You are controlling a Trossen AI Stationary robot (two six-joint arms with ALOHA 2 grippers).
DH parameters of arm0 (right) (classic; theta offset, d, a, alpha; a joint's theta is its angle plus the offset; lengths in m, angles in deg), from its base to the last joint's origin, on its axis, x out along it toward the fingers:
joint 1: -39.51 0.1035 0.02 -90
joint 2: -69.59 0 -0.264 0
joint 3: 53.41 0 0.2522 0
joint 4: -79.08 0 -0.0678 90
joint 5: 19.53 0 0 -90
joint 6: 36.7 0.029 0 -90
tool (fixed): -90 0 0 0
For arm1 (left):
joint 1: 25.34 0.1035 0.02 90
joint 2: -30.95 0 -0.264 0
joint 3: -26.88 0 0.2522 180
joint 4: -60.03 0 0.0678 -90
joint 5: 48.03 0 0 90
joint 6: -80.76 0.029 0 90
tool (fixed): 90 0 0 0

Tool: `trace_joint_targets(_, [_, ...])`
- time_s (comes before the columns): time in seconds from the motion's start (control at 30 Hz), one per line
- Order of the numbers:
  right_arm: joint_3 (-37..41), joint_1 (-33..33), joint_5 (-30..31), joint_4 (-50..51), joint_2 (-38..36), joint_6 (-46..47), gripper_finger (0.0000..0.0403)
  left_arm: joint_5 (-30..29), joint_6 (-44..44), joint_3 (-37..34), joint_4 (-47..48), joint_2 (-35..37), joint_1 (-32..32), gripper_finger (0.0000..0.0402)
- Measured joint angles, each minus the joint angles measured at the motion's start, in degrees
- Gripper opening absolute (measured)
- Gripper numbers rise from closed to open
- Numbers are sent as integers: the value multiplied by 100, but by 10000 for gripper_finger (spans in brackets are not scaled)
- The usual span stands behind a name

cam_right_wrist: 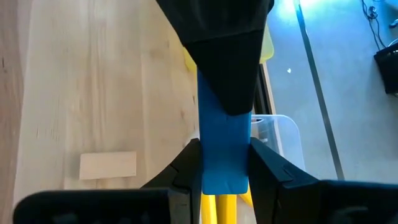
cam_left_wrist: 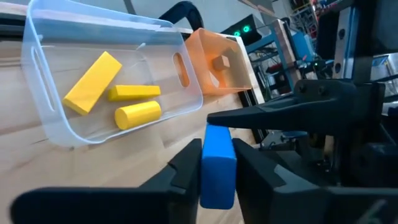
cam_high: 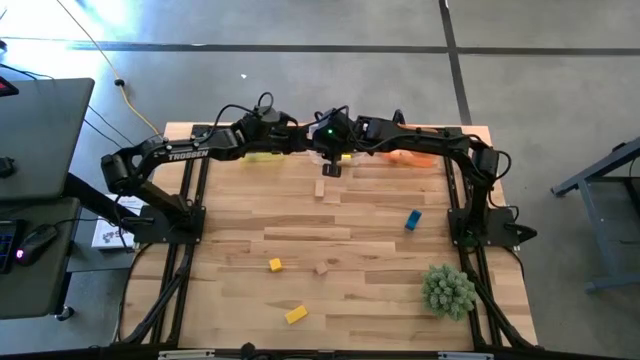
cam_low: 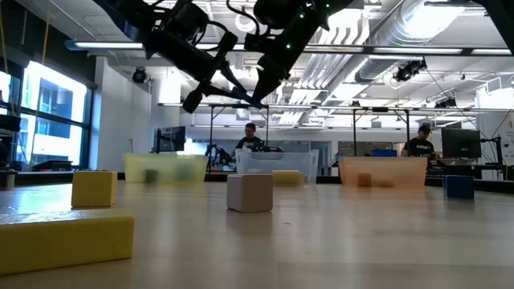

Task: Sort & place blocks by color
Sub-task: Put the blue block into the yellow bin

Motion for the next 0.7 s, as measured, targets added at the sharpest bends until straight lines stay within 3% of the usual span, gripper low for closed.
trace_joint_targets(0.17, [0,0,7,17,0,-4,70,-27,79,0,-6,0,-35,33])
trace_joint_targets(0.57, [0,-87,27,-33,0,-54,70,-35,178,0,-81,0,-58,33])
trace_joint_targets(0.7, [0,-96,24,-42,0,-46,103,-52,317,0,-92,0,-61,33])
